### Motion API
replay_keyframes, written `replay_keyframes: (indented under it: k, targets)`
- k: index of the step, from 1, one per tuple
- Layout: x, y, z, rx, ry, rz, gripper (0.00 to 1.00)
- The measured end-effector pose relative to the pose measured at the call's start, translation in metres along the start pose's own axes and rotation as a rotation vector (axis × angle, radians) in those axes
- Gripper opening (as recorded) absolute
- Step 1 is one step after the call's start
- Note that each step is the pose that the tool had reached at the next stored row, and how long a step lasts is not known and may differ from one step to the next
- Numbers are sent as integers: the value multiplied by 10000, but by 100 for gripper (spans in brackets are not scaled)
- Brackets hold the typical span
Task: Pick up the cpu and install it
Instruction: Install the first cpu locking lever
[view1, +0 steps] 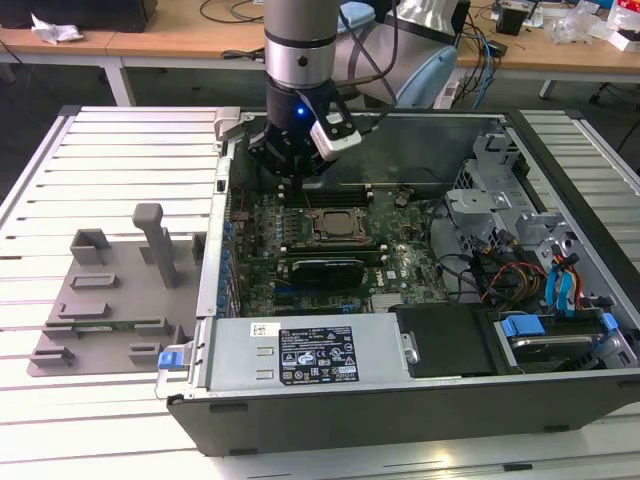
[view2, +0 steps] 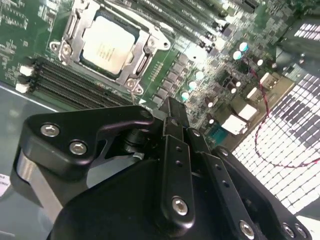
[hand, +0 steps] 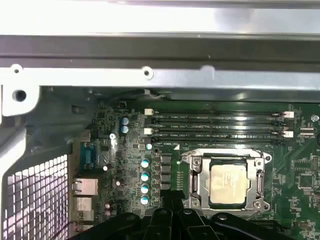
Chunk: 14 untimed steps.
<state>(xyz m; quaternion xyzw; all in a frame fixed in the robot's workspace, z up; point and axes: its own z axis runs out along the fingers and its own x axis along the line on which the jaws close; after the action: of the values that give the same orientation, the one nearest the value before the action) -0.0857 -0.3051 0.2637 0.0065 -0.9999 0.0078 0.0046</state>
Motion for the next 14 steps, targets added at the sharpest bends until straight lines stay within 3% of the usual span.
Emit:
replay_keyframes:
  k: [4,6,10,14]
  targets:
    - [69,146,17,-59,-1,0,11]
    - [67,217,24,-86,-1,-1,11]
    - [-34,228,27,-87,4,0,11]
    - [-93,230,27,-86,6,-4,11]
